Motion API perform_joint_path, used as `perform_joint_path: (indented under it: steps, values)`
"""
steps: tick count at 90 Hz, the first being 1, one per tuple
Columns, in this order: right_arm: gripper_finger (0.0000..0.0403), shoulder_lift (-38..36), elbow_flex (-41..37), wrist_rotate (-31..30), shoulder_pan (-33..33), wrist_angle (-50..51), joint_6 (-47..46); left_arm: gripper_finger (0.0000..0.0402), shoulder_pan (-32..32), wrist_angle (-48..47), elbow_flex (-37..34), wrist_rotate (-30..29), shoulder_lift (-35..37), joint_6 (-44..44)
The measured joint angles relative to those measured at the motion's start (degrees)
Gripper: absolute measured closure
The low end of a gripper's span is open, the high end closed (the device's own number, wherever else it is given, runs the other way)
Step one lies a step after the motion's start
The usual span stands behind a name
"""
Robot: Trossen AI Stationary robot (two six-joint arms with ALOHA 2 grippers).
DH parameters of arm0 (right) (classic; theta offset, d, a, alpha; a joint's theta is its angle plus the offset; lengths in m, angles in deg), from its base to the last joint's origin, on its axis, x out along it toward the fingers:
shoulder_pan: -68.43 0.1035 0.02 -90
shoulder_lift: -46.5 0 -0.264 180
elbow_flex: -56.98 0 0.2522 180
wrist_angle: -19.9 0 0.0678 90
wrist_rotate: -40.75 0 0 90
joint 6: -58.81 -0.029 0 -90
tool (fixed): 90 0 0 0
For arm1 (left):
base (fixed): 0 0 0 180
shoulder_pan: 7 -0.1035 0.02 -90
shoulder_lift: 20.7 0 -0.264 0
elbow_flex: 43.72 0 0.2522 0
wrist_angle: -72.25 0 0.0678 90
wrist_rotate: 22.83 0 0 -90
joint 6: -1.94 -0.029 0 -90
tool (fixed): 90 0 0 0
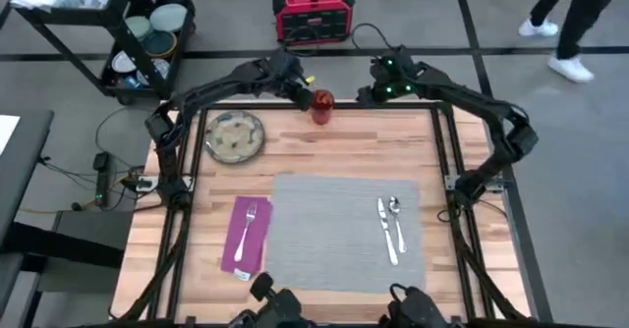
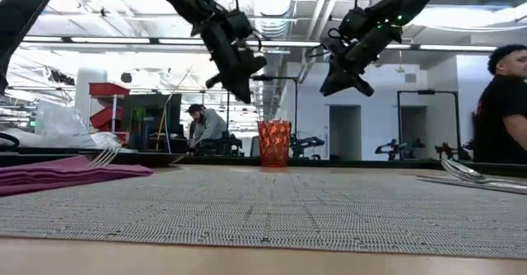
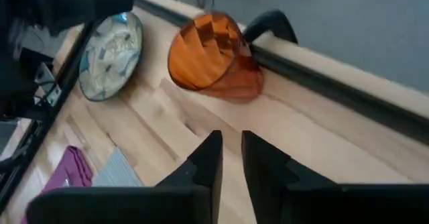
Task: Set table place
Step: Move the glass cup to the top right of the table
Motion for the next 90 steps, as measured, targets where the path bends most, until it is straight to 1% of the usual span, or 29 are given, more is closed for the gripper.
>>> perform_joint_path:
  steps: [10,14,24,33,42,55,70,82,90]
  values:
    - [0.0355,-0.48,-0.04,-0.08,0.4,1.39,1.07,0.0399,-1.84,1.5,0.39,8.21,-2.24,2.39]
    - [0.0355,-1.03,-0.05,-0.2,0.53,2.56,1.71,0.0394,-2.52,0.95,0.87,9.31,-2.92,2.1]
    - [0.0355,-2.46,-0.13,-0.59,0.23,5.12,4.36,0.0365,-4.21,0.05,3.32,9.83,-3.43,0.8]
    - [0.0355,-3.73,-0.13,-2.05,-0.6,7.97,6.23,0.0329,-4.68,0.32,5.11,9.99,-3.07,-1.51]
    - [0.0355,-4.26,-0.13,-2.5,-1.35,10.23,7.84,0.0293,-4.66,-0.93,5.39,9.19,-3.21,-2.7]
    - [0.0355,-4.3,-0.15,-3.58,-2.01,13.55,10.43,0.0256,-3.92,-4.08,5.31,9.09,-6.91,-3.05]
    - [0.0355,-4.3,-0.37,-4.14,-2.07,14.04,11.31,0.0233,-1.3,-2.96,7.7,9.14,-9.83,-3.05]
    - [0.0355,-4.34,-0.37,-4.66,-1.89,14.9,12.14,0.023,-0.55,-3.59,9.42,7.78,-11.9,-3.04]
    - [0.0355,-4.34,-0.37,-4.71,-1.9,14.25,12.49,0.023,-0.34,-3.08,9.45,7.7,-11.89,-3.05]
